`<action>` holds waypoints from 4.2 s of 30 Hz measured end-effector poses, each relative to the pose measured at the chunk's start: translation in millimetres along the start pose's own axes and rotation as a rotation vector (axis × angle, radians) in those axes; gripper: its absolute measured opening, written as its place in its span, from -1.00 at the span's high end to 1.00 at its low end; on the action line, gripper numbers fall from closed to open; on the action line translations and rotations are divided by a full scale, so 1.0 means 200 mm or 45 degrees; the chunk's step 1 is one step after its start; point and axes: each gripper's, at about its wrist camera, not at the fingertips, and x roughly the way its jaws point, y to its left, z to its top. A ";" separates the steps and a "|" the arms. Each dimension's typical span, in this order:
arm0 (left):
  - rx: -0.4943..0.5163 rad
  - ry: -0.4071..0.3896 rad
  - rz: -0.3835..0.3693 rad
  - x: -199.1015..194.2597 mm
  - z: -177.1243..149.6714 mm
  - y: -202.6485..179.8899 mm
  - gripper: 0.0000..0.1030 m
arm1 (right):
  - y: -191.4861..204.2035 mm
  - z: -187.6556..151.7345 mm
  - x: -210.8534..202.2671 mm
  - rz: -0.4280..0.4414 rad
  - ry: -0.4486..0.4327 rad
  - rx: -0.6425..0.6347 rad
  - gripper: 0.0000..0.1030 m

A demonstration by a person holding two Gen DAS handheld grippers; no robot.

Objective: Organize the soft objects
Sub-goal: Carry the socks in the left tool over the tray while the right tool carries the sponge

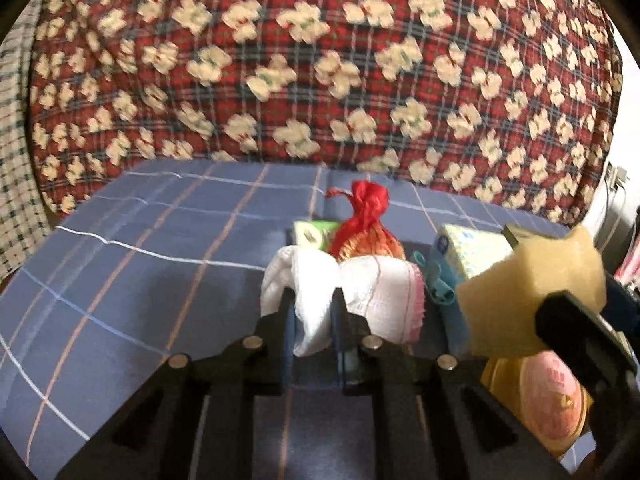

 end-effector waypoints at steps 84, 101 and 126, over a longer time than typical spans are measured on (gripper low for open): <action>0.071 -0.363 0.135 -0.20 0.01 -0.26 0.73 | -0.37 0.02 -0.09 0.029 -0.052 0.209 0.01; 0.095 -0.376 0.103 -0.24 0.03 -0.36 0.73 | -0.46 0.00 -0.16 -0.003 -0.102 0.243 0.01; 0.182 -0.353 -0.029 -0.29 0.05 -0.64 0.73 | -0.72 -0.06 -0.31 -0.085 -0.141 0.336 0.01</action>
